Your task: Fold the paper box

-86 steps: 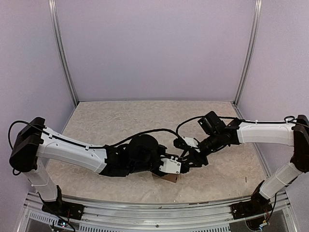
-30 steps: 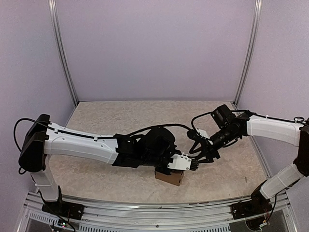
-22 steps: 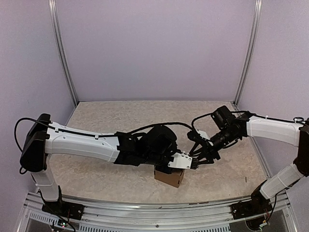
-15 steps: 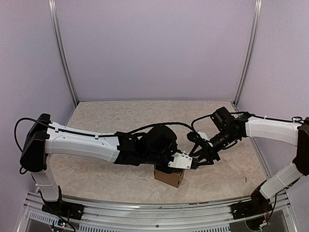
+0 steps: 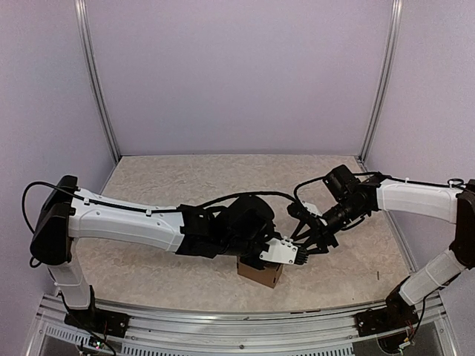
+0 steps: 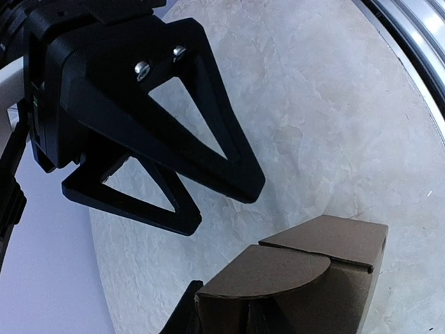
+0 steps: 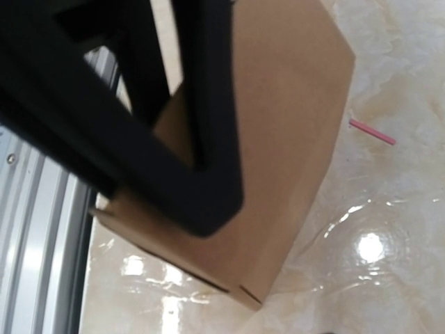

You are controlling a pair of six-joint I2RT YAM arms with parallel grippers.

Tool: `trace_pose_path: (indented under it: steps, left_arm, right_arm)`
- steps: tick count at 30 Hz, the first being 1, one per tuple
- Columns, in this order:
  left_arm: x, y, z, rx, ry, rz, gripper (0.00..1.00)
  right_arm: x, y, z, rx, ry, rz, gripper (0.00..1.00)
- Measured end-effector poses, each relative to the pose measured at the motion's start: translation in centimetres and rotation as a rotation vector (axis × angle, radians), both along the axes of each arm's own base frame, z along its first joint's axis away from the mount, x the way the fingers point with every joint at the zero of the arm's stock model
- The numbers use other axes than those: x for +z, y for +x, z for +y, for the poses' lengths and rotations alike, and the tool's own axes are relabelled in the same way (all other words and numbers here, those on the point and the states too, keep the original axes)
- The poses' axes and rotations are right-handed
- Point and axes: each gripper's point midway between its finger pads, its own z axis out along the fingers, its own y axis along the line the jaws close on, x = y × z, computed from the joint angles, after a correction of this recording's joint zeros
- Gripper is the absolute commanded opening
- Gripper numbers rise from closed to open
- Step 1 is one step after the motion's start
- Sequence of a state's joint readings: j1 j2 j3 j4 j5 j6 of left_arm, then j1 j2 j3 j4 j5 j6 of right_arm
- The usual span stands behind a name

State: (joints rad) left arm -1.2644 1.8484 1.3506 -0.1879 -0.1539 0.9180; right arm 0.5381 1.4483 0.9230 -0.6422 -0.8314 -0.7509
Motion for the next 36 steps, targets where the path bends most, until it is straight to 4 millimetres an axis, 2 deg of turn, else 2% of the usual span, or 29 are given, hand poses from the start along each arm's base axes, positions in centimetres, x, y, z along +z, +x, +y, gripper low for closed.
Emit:
trace_pose_path:
  steps: [6, 10, 14, 27, 36]
  left_arm:
    - [0.8, 0.1, -0.4, 0.000, -0.013, -0.013, 0.13]
    - [1.1, 0.0, -0.5, -0.002, -0.016, -0.017, 0.04]
    - [1.3, -0.2, -0.6, -0.005, -0.017, -0.018, 0.01]
    - [1.4, -2.2, -0.3, -0.027, -0.045, -0.080, 0.00]
    - [1.2, -1.6, -0.3, -0.012, -0.082, -0.132, 0.00]
  right_arm:
    - [0.0, 0.0, 0.0, 0.001, 0.001, 0.002, 0.57]
    - [0.0, 0.0, 0.0, 0.001, 0.001, 0.003, 0.57]
    - [-0.2, -0.1, 0.0, -0.006, -0.001, 0.013, 0.57]
    - [-1.4, -1.2, 0.9, 0.020, -0.021, 0.053, 0.57]
    - [-2.1, -1.5, 1.5, 0.021, -0.031, 0.079, 0.56]
